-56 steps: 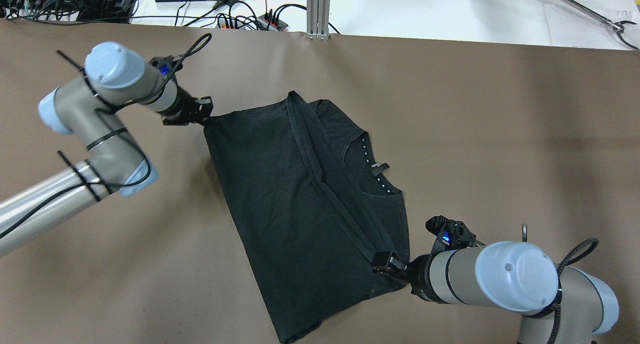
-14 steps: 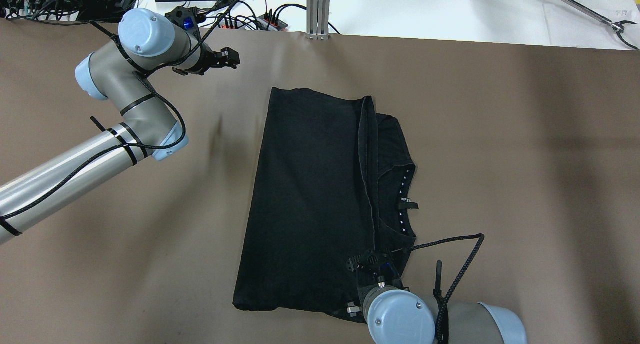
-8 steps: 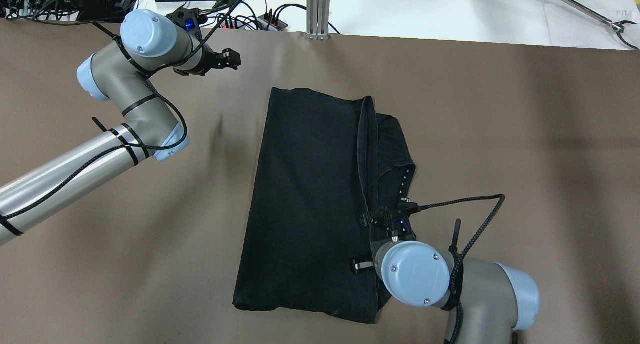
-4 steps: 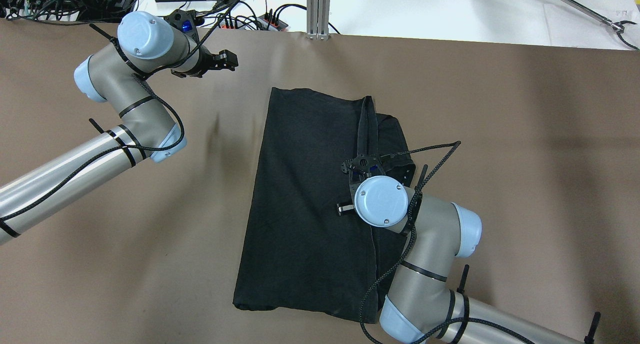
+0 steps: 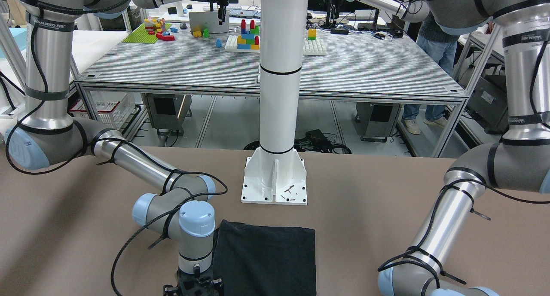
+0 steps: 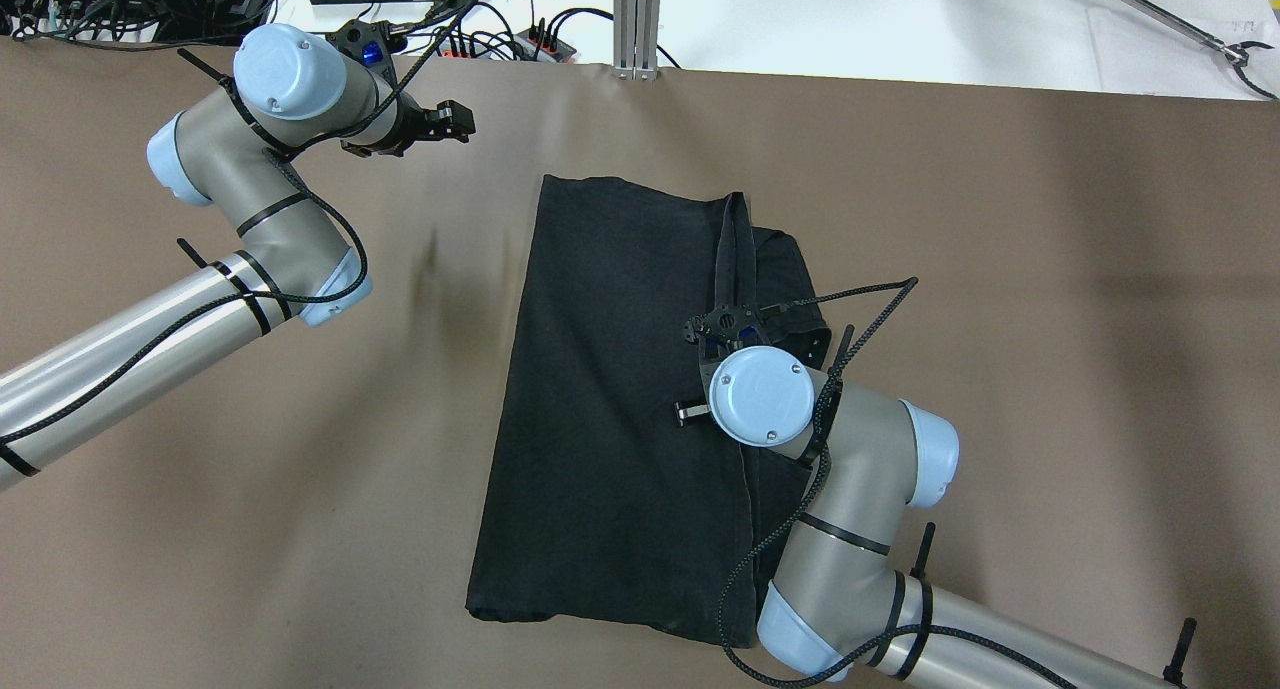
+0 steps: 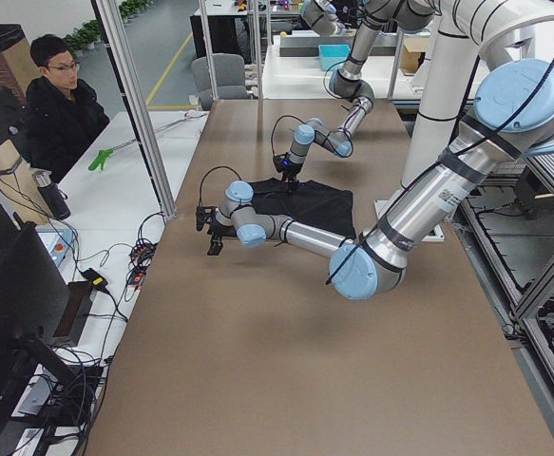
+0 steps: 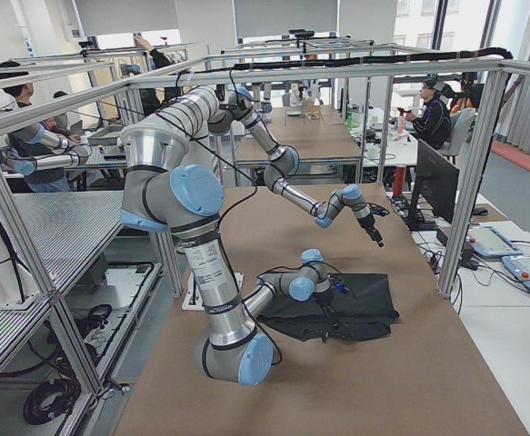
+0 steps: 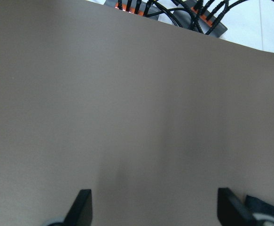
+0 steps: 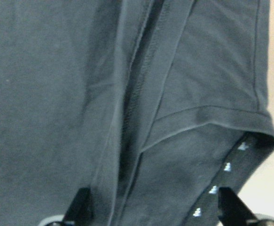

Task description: Fold clothes

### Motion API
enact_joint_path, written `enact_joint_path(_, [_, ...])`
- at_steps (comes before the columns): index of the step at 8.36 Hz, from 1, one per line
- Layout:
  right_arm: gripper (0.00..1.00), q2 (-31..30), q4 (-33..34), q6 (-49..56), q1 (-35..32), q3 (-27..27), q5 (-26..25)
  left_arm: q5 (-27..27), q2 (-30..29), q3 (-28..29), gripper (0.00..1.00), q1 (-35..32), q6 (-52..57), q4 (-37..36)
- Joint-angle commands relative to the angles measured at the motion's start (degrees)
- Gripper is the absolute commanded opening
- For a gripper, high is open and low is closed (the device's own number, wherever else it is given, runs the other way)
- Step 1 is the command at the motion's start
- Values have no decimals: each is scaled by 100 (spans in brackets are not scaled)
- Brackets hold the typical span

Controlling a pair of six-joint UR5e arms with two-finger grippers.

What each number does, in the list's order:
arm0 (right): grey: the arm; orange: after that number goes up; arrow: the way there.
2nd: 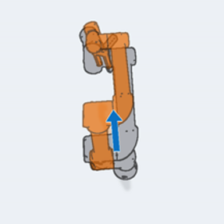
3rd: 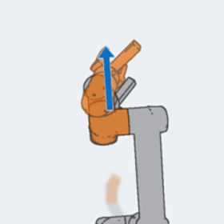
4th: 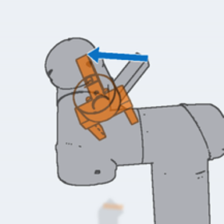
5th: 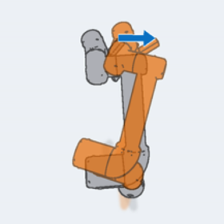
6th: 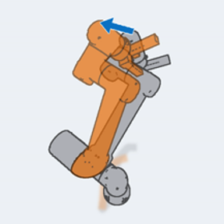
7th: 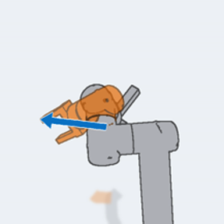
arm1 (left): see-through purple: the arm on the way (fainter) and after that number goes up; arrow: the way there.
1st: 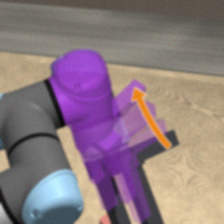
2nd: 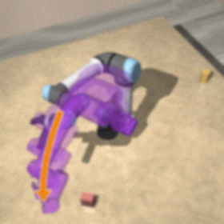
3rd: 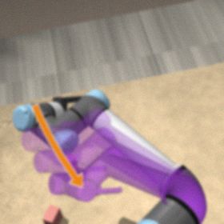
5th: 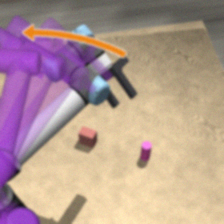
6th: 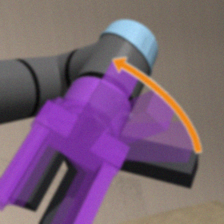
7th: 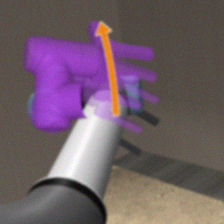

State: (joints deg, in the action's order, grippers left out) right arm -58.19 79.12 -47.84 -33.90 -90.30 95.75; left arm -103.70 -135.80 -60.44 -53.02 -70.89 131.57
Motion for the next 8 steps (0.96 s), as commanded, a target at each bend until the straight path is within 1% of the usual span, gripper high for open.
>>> enact_joint_path(1, [95,-602,-194,809,-494,-232,823,8,1,5,94,2,-3,0])
enact_joint_path(2, [95,-614,-290,777,-477,-277,797,8,1,-3,94,2,-3,0])
enact_joint_path(4, [95,-151,23,602,-574,-277,814,-1,-17,6,94,11,-3,0])
enact_joint_path(5, [95,95,303,-713,-557,-295,814,8,-25,-3,94,20,-21,0])
enact_joint_path(6, [95,106,280,-2536,-409,-417,771,8,-52,-3,94,29,-108,-8])
enact_joint_path(7, [95,37,297,-4129,-33,-757,405,8,-69,-3,94,29,-126,-8])
enact_joint_path(8, [95,-16,341,-5337,458,-952,-234,-1,-87,-3,94,90,-126,0])
